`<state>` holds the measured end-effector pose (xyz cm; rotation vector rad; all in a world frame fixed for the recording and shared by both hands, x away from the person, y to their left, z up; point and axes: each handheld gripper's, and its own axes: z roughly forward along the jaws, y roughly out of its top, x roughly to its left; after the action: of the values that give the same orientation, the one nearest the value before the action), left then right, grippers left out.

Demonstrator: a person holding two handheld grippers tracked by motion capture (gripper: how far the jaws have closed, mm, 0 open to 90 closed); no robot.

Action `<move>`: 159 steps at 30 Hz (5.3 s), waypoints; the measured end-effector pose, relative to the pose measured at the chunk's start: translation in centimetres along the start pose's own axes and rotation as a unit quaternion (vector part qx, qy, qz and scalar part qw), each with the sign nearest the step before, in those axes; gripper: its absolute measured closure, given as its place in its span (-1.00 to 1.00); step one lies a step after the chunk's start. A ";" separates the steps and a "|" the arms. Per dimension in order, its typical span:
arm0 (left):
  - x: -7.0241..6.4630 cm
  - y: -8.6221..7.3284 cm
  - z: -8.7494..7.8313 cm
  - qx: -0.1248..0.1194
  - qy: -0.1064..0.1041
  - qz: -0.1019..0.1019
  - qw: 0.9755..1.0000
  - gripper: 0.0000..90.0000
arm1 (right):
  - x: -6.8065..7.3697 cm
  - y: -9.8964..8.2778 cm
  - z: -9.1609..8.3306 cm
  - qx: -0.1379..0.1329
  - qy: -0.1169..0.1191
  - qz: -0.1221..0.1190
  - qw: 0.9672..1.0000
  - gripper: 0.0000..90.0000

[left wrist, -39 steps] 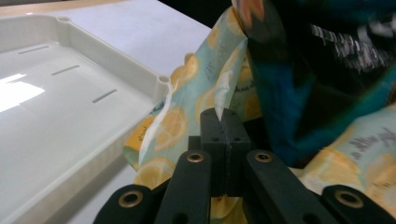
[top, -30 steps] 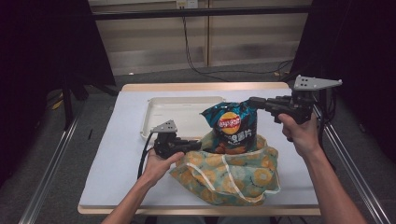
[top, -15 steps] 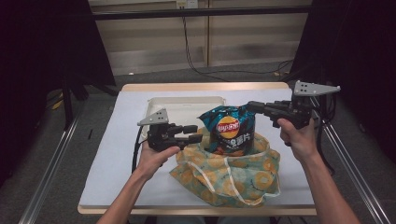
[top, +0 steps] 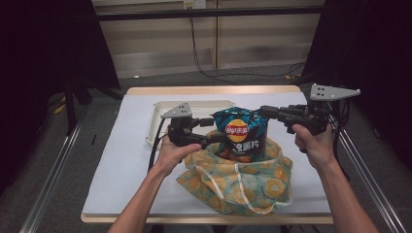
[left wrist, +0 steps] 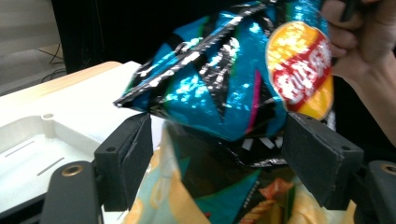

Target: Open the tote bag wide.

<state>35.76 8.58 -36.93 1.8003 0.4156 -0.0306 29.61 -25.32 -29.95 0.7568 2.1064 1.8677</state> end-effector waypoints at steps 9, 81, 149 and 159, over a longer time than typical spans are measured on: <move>0.3 0.4 1.1 0.005 -0.038 0.017 0.999 -0.70 | -0.2 -0.1 -0.4 -0.012 0.021 0.009 1.000 1.00; -1.4 6.6 -1.4 -0.012 -0.030 0.067 0.997 0.98 | 3.5 -10.2 -6.0 0.033 -0.105 0.037 0.993 -0.98; 6.0 12.7 -10.7 -0.075 0.087 0.042 0.992 0.98 | 3.5 -12.7 -7.3 -0.003 -0.175 0.028 0.984 -0.96; 9.2 10.9 -11.3 -0.057 0.116 0.026 0.991 0.98 | 3.3 -13.0 -7.3 -0.001 -0.178 0.033 0.983 -0.96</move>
<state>45.34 19.39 -25.89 1.7061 0.5248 0.2381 20.33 -30.64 -40.86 1.0814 1.8737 1.6187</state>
